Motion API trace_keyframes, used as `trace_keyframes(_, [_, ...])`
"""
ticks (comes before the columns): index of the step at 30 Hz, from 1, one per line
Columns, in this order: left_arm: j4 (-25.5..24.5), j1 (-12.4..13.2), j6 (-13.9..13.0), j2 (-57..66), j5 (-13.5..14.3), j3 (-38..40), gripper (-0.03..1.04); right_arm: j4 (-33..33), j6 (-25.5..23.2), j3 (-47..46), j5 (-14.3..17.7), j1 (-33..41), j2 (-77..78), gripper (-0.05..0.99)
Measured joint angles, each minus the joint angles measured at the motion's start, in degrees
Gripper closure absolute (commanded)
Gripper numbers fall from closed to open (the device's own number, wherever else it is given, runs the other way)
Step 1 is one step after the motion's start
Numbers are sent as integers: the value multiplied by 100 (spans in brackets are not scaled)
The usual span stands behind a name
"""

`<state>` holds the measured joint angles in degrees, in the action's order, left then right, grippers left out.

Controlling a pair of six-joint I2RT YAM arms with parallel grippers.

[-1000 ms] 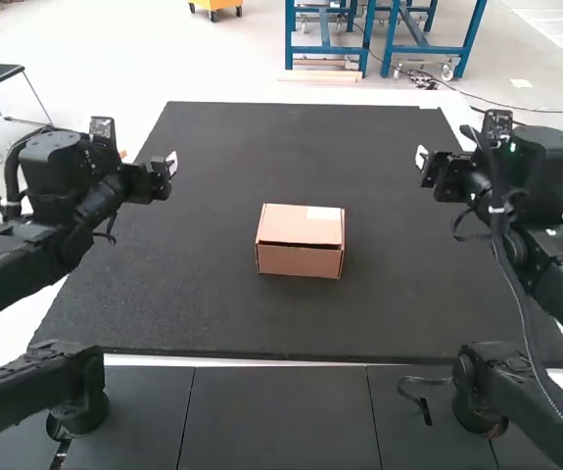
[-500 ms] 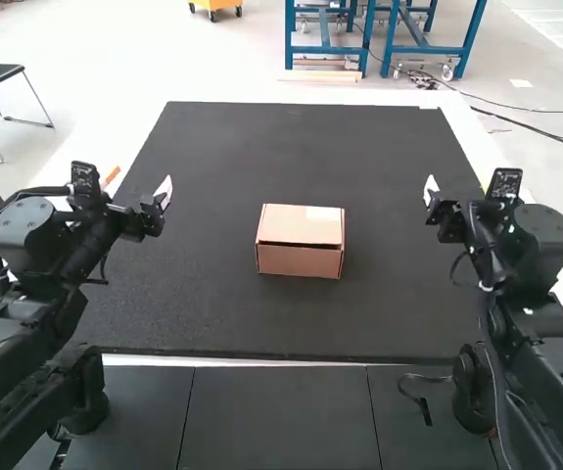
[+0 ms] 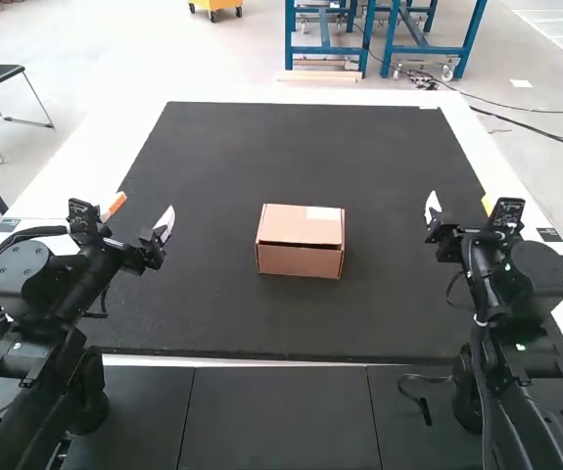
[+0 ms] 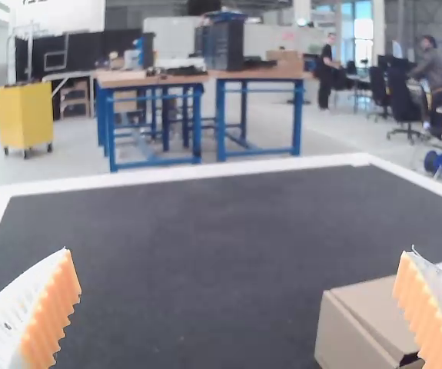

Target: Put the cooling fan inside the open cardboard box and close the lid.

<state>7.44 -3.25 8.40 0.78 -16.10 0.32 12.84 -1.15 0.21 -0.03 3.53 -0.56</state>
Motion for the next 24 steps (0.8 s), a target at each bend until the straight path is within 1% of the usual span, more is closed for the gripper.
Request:
trace_keyframes(2, [-282, 37, -17, -9, 0, 0, 5, -125, -68, 0, 46, 33, 0, 4])
trace_keyframes(4, [-669, 50, -111, -9, 20, 0, 5, -459, -90, 0, 79, 52, 0, 4])
trace_keyframes(6, [-769, 61, -199, -9, 22, 0, 5, -909, -90, 0, 120, 52, 0, 4])
trace_keyframes(8, [-772, 61, -267, -9, 24, 0, 5, -1182, -90, 0, 177, 52, 0, 3])
trace_keyframes(12, [-807, 61, -417, -9, 24, 0, 5, -1246, -83, 0, 317, 55, -2, 3])
trace_keyframes(16, [-807, 61, -542, -9, 24, 0, 5, -1233, -81, 0, 363, 52, 0, 3])
trace_keyframes(24, [-804, 61, -625, -9, 24, 0, 5, -1228, -79, 0, 398, 52, 0, 3])
